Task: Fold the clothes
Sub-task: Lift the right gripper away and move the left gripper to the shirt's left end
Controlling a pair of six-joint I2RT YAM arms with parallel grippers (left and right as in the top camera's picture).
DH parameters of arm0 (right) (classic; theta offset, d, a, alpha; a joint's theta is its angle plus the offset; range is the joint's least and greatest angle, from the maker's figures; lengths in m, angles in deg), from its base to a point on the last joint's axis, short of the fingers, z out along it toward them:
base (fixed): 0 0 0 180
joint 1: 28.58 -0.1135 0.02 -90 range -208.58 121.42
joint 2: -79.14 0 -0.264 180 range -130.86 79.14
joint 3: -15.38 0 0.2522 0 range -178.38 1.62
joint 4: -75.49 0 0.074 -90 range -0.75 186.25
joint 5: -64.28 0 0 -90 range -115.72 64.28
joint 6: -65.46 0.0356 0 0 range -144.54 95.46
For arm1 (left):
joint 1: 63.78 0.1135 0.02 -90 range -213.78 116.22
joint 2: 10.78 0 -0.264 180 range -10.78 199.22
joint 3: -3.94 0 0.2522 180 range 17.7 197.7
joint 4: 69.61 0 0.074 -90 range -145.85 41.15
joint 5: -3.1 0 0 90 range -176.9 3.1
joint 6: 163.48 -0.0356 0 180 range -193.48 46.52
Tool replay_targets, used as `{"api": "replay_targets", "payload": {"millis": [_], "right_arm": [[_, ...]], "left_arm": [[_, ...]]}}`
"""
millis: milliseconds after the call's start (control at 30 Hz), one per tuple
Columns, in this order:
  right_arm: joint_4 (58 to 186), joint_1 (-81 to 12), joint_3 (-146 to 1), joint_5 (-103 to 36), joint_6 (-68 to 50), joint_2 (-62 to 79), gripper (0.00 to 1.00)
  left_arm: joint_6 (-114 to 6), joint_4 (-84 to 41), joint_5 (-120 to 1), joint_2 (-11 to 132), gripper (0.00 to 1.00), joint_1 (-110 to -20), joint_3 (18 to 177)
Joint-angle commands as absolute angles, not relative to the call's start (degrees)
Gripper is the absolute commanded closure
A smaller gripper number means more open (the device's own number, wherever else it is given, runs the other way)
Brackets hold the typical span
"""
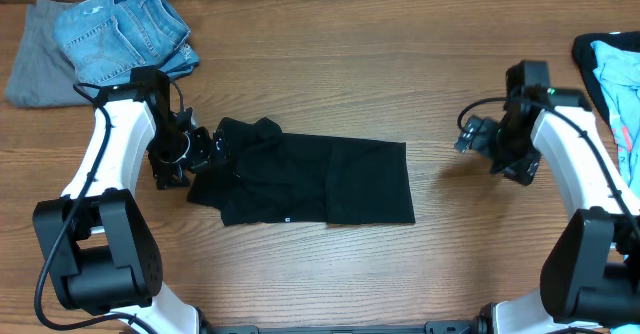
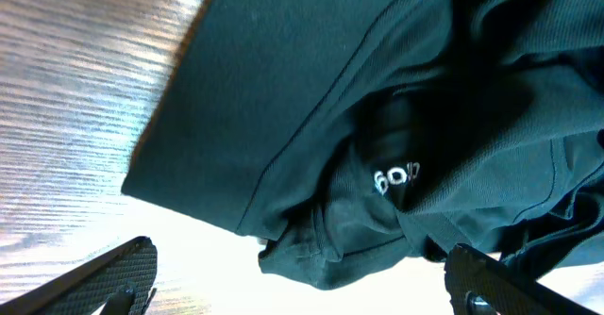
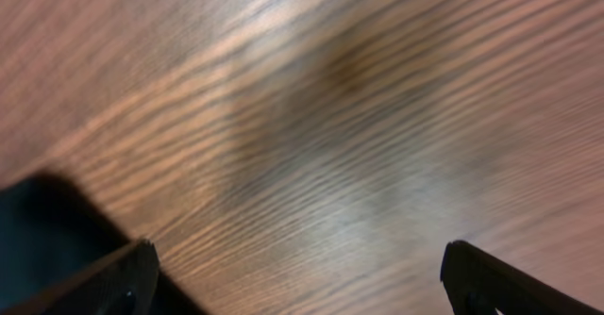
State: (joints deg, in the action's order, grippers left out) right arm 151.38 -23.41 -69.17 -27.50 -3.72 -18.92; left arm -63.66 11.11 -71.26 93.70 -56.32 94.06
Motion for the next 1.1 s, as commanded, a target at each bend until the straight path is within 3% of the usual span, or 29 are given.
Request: {"api": "replay_targets", "payload": {"millis": [0,267,633,1067], "right_arm": [[148.34,-23.41,-64.51,-36.64,-8.18,-19.41,0.0],[140.28,-23.41,-56.91,-46.43,-8.29,-19.41,0.0],[140.72,-23.41,-56.49,-46.41,-8.5,-19.41,0.0],[141.92,-23.48,-56.49,-46.39,-11.15,-19.41,0.0]], "left_arm": [[-65.12,10.57,-72.03,93.83,0.0,-56.73,93.82],[-65.82,5.47,-73.58,93.83,0.0,-56.54,93.79],[-67.26,4.27,-79.77,95.36,0.0,-55.36,93.82],[-68.99,4.88,-78.37,97.88,0.0,-53.3,93.79]]}}
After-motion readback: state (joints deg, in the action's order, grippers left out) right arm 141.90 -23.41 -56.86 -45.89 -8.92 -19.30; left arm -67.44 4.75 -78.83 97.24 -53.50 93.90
